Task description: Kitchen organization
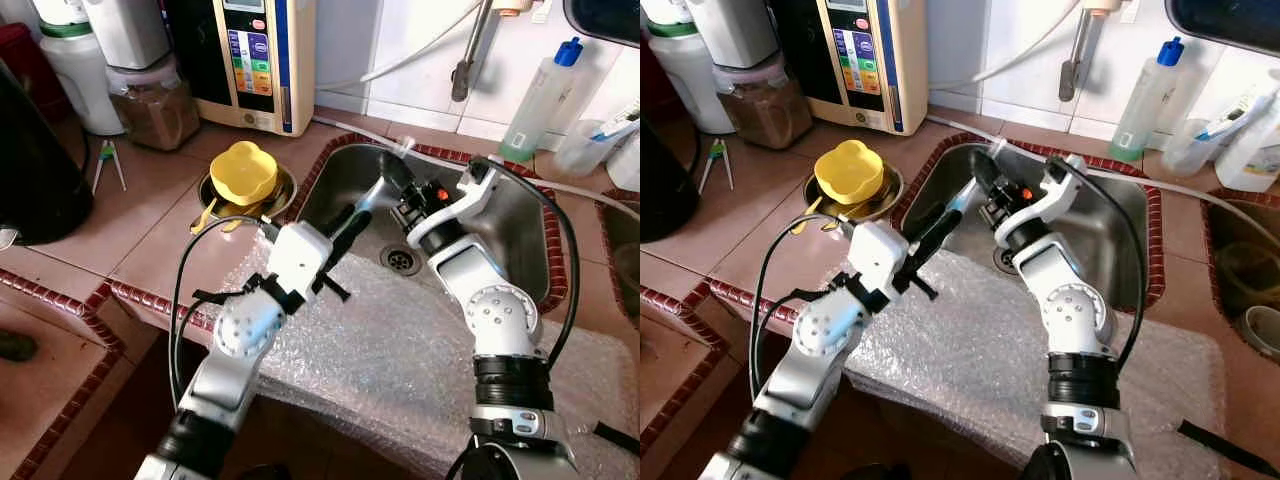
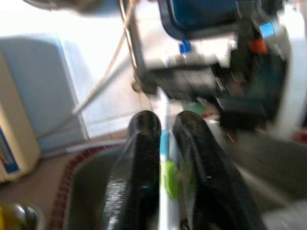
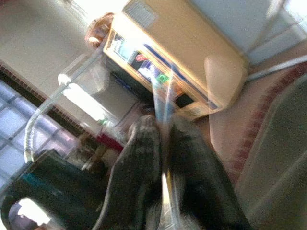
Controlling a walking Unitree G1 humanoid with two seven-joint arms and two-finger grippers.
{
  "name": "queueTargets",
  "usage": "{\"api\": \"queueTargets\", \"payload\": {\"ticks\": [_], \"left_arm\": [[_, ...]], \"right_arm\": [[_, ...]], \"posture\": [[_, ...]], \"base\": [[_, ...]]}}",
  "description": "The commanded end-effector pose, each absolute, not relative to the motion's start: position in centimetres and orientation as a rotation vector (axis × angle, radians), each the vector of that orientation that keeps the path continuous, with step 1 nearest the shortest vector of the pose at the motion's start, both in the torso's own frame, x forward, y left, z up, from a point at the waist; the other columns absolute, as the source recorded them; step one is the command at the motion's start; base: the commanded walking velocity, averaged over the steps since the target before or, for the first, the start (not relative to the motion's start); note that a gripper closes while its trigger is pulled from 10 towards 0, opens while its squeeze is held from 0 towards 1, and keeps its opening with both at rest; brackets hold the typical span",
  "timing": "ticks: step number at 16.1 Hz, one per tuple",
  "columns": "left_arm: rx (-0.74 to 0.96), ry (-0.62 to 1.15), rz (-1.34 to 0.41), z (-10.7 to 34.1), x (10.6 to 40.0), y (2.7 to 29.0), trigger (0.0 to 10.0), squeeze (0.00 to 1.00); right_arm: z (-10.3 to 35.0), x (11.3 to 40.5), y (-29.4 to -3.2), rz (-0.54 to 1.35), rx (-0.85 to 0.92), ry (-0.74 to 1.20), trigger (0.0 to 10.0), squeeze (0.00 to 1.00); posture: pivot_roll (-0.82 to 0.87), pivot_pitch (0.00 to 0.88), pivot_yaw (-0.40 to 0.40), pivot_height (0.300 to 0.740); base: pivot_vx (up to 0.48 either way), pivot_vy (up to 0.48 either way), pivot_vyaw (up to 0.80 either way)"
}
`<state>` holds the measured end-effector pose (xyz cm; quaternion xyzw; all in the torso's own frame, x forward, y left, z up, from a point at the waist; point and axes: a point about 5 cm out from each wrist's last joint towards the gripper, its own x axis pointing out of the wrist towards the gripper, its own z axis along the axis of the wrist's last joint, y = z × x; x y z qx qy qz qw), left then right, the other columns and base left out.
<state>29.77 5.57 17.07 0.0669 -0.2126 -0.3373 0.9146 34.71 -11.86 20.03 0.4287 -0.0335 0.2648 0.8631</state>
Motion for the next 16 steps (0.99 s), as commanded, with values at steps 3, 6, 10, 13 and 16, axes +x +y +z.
{"api": "queueTargets", "payload": {"ticks": [3,6,10,13,16], "left_arm": [[0.140,-0.441,-0.685,17.4,30.6,5.9,10.0,1.00],[0.135,-0.394,-0.725,17.0,30.7,5.9,10.0,1.00],[0.130,-0.205,-0.845,14.6,30.3,6.8,10.0,1.00],[0.179,-0.146,-0.906,14.0,30.1,7.2,10.0,1.00],[0.196,-0.145,-0.892,14.2,30.4,7.5,10.0,1.00]], "right_arm": [[19.6,35.2,-12.7,0.463,0.872,-0.073,0.0,0.00],[20.0,35.7,-13.7,0.385,0.705,-0.126,0.0,0.00],[18.9,36.2,-15.0,0.302,0.246,-0.138,0.0,0.00],[17.3,36.6,-16.2,0.251,0.180,-0.076,0.0,0.00],[14.9,36.7,-16.8,0.209,0.093,0.002,0.0,0.00]], "posture": [[-0.01,0.079,-0.002,0.740],[-0.01,0.082,0.000,0.740],[0.00,0.085,-0.002,0.740],[0.01,0.086,-0.003,0.740],[0.02,0.085,-0.002,0.740]], "base": [[0.000,0.000,0.00],[0.000,0.000,0.00],[0.000,0.000,0.00],[0.000,0.000,0.00],[0.000,0.000,0.00]]}}
